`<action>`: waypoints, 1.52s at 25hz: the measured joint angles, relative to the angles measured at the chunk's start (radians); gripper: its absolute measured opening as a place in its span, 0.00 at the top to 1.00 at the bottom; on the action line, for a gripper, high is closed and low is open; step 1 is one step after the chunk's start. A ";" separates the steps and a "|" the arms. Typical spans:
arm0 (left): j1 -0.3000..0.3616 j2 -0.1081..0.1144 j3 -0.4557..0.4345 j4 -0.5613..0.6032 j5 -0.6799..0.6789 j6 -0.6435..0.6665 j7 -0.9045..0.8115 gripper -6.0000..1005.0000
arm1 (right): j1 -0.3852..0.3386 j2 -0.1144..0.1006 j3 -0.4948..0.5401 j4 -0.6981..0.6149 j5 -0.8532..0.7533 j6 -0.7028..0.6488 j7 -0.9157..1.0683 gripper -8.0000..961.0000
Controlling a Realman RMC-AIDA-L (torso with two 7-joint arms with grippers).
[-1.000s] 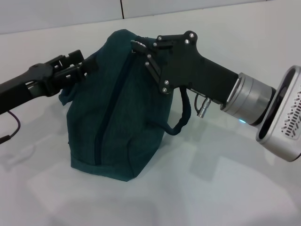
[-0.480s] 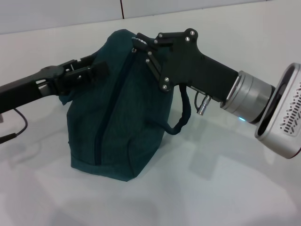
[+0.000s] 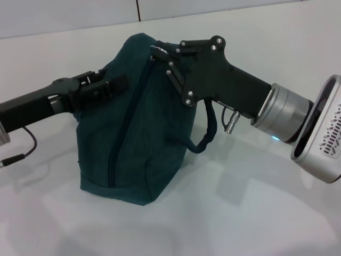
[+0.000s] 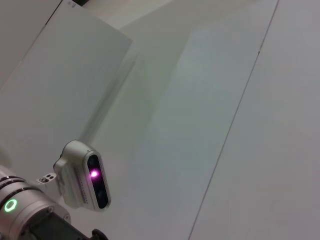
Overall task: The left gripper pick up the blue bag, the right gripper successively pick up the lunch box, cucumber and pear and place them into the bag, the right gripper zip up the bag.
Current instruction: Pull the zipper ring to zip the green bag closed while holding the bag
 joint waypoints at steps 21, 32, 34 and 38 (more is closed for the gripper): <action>0.018 -0.046 0.007 -0.030 -0.001 0.007 0.290 0.74 | -0.020 0.000 -0.038 0.030 0.124 -0.027 0.006 0.97; 0.016 -0.035 0.010 -0.032 0.029 0.000 0.334 0.83 | -0.017 0.000 -0.040 0.078 0.249 -0.028 0.107 0.97; 0.013 -0.034 0.011 -0.031 0.037 -0.010 0.334 0.84 | -0.014 0.000 -0.042 0.083 0.260 -0.028 0.122 0.97; 0.003 -0.028 0.006 -0.026 0.053 -0.015 0.334 0.89 | -0.012 0.000 -0.039 0.086 0.263 -0.023 0.126 0.96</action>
